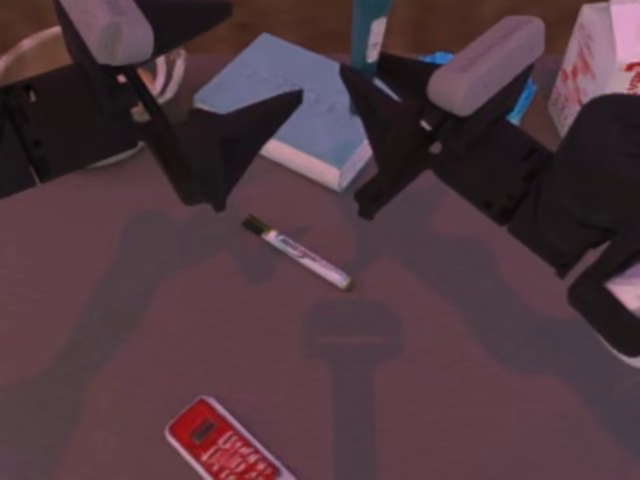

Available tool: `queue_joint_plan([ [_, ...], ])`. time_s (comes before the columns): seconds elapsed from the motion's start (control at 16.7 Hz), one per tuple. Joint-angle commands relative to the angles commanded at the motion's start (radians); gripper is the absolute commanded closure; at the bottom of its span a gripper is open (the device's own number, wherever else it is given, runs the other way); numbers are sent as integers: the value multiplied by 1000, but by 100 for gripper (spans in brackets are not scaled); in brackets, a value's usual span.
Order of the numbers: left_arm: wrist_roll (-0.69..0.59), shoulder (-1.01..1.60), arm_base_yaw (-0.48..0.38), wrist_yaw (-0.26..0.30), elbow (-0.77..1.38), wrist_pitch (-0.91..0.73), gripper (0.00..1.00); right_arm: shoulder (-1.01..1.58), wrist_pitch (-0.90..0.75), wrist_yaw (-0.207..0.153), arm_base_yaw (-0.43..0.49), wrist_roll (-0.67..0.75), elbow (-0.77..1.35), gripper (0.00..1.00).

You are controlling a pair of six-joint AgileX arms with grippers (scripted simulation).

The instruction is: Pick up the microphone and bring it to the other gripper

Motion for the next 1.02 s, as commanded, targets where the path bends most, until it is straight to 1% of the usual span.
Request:
queue_joint_plan([
  [0.18,-1,-3,5,-2,-4,-2,0,0,0,0,0,0,0,100],
  [0.3,-1,13,-7,-11,10,3,0,0,0,0,0,0,0,100],
  [0.42,-2,70,-41,-41,55,18,0,0,0,0,0,0,0,100],
  [0.78,-8,298,-182,-177,231,73,0,0,0,0,0,0,0,100],
  [0.9,-9,330,-206,-200,258,80,0,0,0,0,0,0,0,100],
  [1.02,-9,332,-207,-201,260,81,0,0,0,0,0,0,0,100],
])
